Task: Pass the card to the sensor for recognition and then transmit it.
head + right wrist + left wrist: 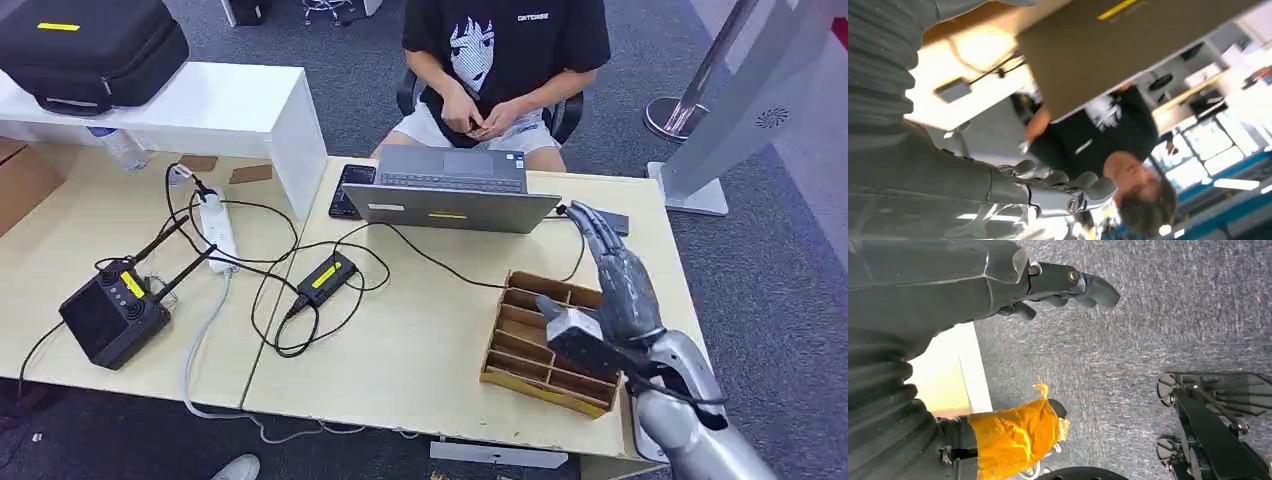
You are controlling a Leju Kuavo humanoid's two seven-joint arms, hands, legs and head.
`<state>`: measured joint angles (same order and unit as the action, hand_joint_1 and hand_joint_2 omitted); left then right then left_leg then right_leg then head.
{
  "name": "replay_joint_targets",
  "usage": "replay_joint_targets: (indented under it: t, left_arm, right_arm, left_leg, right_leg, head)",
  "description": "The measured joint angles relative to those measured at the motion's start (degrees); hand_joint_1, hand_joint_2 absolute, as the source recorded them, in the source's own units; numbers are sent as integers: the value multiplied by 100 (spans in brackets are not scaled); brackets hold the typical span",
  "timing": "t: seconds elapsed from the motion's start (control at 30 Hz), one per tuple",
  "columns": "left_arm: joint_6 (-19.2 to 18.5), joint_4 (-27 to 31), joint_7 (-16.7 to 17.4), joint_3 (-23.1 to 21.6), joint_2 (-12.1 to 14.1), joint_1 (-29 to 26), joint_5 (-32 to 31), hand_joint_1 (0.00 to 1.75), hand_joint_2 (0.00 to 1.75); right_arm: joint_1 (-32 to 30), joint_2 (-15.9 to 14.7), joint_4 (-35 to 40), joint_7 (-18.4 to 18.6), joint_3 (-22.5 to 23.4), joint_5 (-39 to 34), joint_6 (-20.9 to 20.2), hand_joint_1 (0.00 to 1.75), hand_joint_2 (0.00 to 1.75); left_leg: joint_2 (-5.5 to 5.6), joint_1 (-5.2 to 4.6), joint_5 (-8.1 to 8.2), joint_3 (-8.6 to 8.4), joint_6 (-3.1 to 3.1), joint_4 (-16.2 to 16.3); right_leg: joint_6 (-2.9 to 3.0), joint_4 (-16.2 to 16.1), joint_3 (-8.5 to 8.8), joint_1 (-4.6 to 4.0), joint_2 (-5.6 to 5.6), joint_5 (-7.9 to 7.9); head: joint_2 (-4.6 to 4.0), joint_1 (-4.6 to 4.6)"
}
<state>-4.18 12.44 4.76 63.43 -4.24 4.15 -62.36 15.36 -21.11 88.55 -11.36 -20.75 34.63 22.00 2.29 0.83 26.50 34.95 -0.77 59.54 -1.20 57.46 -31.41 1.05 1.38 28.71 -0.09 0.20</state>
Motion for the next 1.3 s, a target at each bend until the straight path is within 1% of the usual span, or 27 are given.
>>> replay_joint_targets:
  t: [0.07,0.2,0.3,0.4,0.5,0.63,0.7,0.8,0.87,0.97,1.07,1.3]
  left_arm:
    - [11,0,0,29,0,-1,0,0,175]
    - [33,0,0,103,-2,0,4,0,175]
    - [39,0,0,142,-11,1,7,0,175]
    - [39,0,-7,188,-20,2,-4,0,175]
    - [39,0,-9,201,-24,3,-39,0,175]
    - [39,0,-9,205,-28,14,-105,0,175]
    - [39,0,-7,205,-39,15,-142,0,175]
    - [35,0,-9,205,-52,34,-194,0,175]
    - [26,0,-9,205,-55,37,-223,0,175]
    - [24,0,-9,205,-55,40,-245,0,175]
    - [22,0,-7,205,-55,42,-260,0,175]
    - [15,0,-9,205,-55,42,-295,0,175]
  right_arm:
    - [-268,-29,159,-22,132,146,84,0,175]
    - [-1092,-77,670,-55,639,500,309,0,175]
    - [-1491,-79,913,-42,908,703,407,0,175]
    - [-1778,-79,1048,81,1068,1173,534,0,175]
    - [-1928,-79,1072,367,1155,2085,812,0,175]
    - [-1932,-33,1004,816,1150,3241,1059,0,175]
    - [-1834,33,851,1168,1133,4048,1177,0,175]
    - [-1618,144,555,1475,1043,4680,1227,0,175]
    - [-1468,208,348,1609,971,4862,1233,0,175]
    - [-1270,295,66,1711,846,5002,1233,0,175]
    - [-1093,356,-202,1794,746,5069,1229,0,175]
    - [-904,415,-521,1928,628,5107,1229,0,175]
  left_leg:
    - [-2,0,1,-1,1,-1]
    - [-4,0,2,-1,3,-2]
    - [-6,0,2,-2,3,-2]
    - [-7,-1,2,-2,3,-2]
    - [-8,-3,2,-3,3,-1]
    - [-11,-3,1,-4,3,-1]
    - [-16,-3,1,-5,3,-1]
    - [-17,-2,1,-7,2,-1]
    - [-17,-2,0,-7,1,-2]
    - [-16,-2,-1,-7,0,-1]
    - [-16,-3,-1,-7,0,-1]
    - [-14,-3,0,-5,1,-1]
  right_leg:
    - [1,0,-1,0,2,1]
    - [1,0,0,0,2,2]
    - [1,0,1,0,2,2]
    - [0,0,2,1,3,1]
    - [0,0,3,2,4,1]
    - [0,1,4,2,8,1]
    - [1,1,3,2,12,0]
    - [1,2,4,2,12,0]
    - [1,2,5,2,12,0]
    - [1,3,5,2,12,-1]
    - [1,3,5,2,12,-1]
    - [1,2,4,2,11,-1]
  head:
    - [0,-2]
    - [0,-2]
    - [0,0]
    - [0,0]
    - [0,0]
    - [0,0]
    - [0,-2]
    - [0,-2]
    - [0,0]
    - [0,0]
    - [0,0]
    - [0,0]
